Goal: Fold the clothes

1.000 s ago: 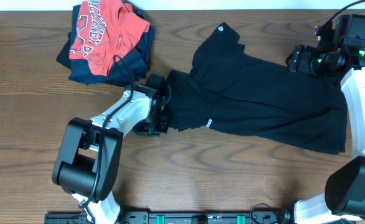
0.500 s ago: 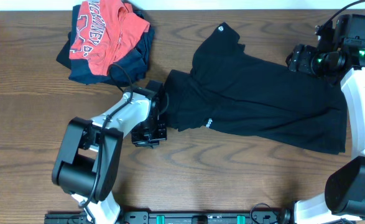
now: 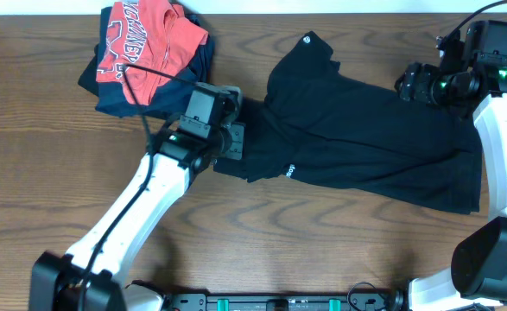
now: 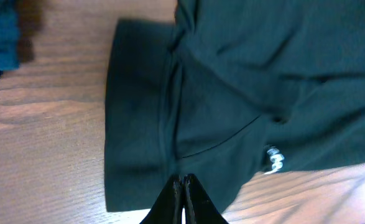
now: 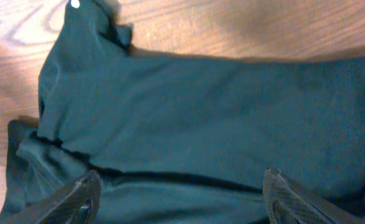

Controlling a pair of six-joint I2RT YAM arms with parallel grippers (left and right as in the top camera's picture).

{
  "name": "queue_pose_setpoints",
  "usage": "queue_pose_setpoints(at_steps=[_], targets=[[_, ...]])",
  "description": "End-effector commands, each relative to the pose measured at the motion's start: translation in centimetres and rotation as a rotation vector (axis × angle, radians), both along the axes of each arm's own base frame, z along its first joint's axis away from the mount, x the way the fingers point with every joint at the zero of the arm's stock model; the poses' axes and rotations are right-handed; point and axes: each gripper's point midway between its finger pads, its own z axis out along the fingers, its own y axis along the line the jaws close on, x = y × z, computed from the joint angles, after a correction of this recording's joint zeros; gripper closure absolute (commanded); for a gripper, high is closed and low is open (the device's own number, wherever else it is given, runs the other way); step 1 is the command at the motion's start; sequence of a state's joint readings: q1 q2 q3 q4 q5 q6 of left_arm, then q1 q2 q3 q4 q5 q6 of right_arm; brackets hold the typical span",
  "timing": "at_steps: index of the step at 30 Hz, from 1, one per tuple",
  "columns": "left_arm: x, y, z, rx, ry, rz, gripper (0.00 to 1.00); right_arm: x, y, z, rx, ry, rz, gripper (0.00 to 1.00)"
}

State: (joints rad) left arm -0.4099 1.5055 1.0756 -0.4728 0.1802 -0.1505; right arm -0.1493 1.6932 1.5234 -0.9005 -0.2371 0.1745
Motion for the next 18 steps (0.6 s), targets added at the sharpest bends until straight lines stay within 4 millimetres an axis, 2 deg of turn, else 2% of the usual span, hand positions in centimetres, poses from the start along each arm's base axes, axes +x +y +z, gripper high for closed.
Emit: queue_pose_setpoints(at_steps=[1,6,10,18], targets=[[0.0,0.2,-3.6,0.105,0.038,-0.114,0.94,0.1,0.5,0.6,0.004,-0.014,0.027,0.19],[0.6,-1.0,-6.9,0.136,0.057,-0.187,0.94,0.0,0.5,0.6,0.005,-0.012,0.027,0.19],[-0.2,-1.6,-9.4,0.161,0.116,-0.217,0.94,-0.2,0.6,0.5,0.006,-0.003,0.027,0.18],[-0.6,-1.5,-10.5,0.194,0.130,-0.264,0.93,-0.1,0.6,0.5,0.005,-0.006,0.027,0.17]])
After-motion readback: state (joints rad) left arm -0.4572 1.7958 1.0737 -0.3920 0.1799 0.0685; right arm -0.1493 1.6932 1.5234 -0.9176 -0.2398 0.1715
